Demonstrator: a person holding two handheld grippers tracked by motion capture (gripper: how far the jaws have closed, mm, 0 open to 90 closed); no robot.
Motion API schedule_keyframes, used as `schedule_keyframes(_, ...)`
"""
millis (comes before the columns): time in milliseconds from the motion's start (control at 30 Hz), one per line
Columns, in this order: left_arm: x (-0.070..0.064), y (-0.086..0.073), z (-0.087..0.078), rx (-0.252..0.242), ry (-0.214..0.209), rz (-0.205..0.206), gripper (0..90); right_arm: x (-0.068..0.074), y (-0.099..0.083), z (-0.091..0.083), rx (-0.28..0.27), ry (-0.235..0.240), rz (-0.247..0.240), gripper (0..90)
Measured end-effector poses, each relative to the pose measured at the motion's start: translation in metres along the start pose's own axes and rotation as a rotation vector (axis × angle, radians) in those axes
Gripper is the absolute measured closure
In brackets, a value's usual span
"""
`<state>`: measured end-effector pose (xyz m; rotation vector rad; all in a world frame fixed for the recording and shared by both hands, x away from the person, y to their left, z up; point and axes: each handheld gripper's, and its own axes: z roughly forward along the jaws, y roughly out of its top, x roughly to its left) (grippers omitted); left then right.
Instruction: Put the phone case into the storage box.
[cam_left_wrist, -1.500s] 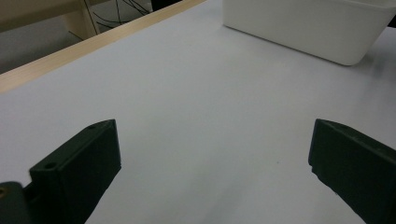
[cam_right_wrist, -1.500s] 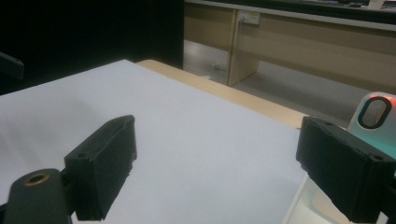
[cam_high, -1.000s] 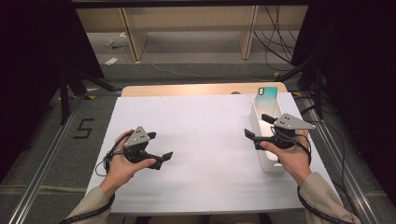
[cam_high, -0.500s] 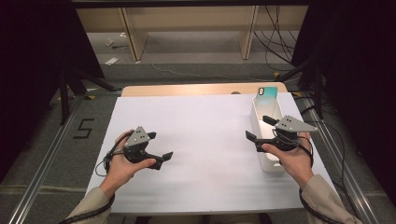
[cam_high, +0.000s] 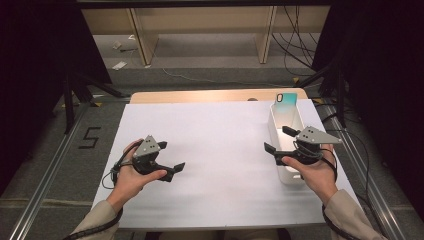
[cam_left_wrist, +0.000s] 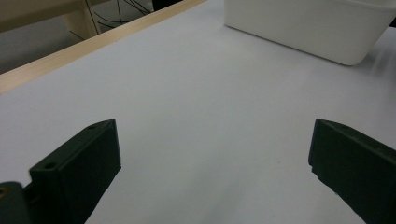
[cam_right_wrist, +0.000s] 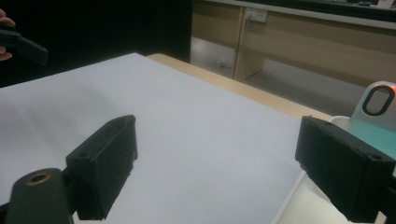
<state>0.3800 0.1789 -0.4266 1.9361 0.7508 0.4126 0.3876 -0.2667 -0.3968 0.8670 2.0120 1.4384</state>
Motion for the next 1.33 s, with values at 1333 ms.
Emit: schedule_keyframes(1333,0.0007,0.0002,0.0001,-0.006,-0.002,-0.008,0.6,0.0033,-0.0088,-0.0051,0.007,0.015,-0.004,13.3)
